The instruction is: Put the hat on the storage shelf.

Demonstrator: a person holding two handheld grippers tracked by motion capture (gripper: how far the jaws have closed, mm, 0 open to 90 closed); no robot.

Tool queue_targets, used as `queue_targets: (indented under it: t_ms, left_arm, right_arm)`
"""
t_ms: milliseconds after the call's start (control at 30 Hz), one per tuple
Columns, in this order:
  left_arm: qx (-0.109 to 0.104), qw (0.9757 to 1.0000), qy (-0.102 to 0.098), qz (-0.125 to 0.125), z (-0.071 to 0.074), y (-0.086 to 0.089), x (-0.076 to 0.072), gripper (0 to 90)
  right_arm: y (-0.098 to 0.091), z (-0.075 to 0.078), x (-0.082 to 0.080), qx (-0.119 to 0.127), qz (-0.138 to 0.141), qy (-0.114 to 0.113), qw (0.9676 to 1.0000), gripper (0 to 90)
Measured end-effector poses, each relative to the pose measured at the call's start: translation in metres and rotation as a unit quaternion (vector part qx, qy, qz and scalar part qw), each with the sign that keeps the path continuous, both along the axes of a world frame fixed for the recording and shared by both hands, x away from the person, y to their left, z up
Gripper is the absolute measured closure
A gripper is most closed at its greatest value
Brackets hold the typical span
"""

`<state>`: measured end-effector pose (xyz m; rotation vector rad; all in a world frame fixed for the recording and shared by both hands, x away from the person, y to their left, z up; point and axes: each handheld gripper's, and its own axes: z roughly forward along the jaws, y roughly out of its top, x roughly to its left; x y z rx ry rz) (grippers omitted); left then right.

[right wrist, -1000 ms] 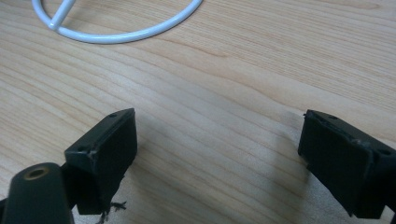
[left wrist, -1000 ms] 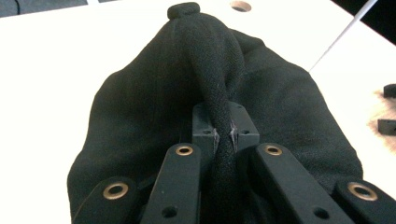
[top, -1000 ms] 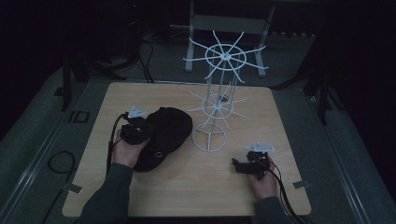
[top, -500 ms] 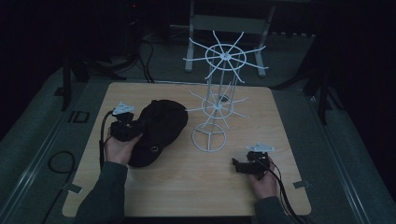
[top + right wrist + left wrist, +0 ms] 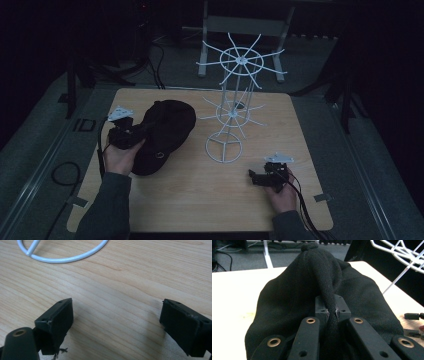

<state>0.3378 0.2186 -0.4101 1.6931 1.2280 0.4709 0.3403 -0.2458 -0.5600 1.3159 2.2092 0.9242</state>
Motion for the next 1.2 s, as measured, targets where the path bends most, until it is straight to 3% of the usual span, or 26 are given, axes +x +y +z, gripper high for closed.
queue_targets:
  t_ms: [167, 700, 933, 1200]
  left_arm:
    - [-0.007, 0.9997, -0.021, 0.006, 0.006, 0.004, -0.004, 85.2]
    - [-0.029, 0.9978, -0.06, -0.002, 0.028, 0.009, -0.014, 85.2]
    - [-0.049, 0.9957, -0.078, 0.0, 0.038, 0.014, -0.017, 85.2]
    - [-0.055, 0.9938, -0.097, -0.007, 0.05, 0.013, -0.018, 85.1]
  right_arm:
    - [0.0, 0.0, 0.0, 0.0, 0.0, 0.0, 1.0, 11.4]
    - [0.0, 0.0, 0.0, 0.001, -0.001, 0.002, 1.0, 11.4]
    - [0.0, 0.0, 0.0, 0.001, -0.001, 0.001, 1.0, 11.4]
    - [0.0, 0.0, 0.0, 0.001, -0.001, 0.001, 1.0, 11.4]
